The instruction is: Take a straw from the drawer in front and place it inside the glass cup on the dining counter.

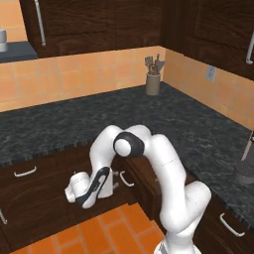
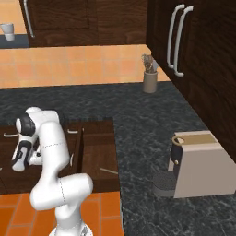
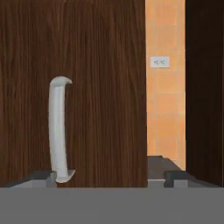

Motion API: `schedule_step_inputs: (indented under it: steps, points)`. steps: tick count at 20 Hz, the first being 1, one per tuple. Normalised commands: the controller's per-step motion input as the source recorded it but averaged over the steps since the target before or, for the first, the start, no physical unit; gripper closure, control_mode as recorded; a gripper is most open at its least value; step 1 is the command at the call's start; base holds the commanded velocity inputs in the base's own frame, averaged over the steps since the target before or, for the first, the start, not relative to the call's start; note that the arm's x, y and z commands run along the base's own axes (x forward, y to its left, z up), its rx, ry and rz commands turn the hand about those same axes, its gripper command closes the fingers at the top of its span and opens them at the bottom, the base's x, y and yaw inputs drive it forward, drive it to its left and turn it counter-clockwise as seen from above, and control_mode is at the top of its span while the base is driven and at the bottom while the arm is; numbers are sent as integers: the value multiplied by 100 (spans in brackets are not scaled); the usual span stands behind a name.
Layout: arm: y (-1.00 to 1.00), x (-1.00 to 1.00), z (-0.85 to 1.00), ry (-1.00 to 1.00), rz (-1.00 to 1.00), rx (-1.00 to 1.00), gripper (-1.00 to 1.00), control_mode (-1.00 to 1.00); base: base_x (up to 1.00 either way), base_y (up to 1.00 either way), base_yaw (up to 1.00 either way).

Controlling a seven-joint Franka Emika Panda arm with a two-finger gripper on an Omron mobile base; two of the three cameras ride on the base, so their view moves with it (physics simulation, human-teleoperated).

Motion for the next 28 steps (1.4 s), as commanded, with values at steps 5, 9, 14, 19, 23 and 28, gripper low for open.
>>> schedule_step_inputs:
  steps: [5,9,14,19,23,28]
  points:
    - [-11,-35,75,-13,-26,19,-100,-100,0,0,0]
    - [-14,-23,56,-24,-36,20,-100,-100,0,0,0]
    - [-12,-3,51,-29,-37,13,-100,-100,0,0,0]
    - [-24,0,52,-34,-32,11,-100,-100,0,0,0]
    - [-59,-1,29,-38,-20,4,-100,-100,0,0,0]
    - [-63,0,20,-39,-8,11,-100,-100,0,0,0]
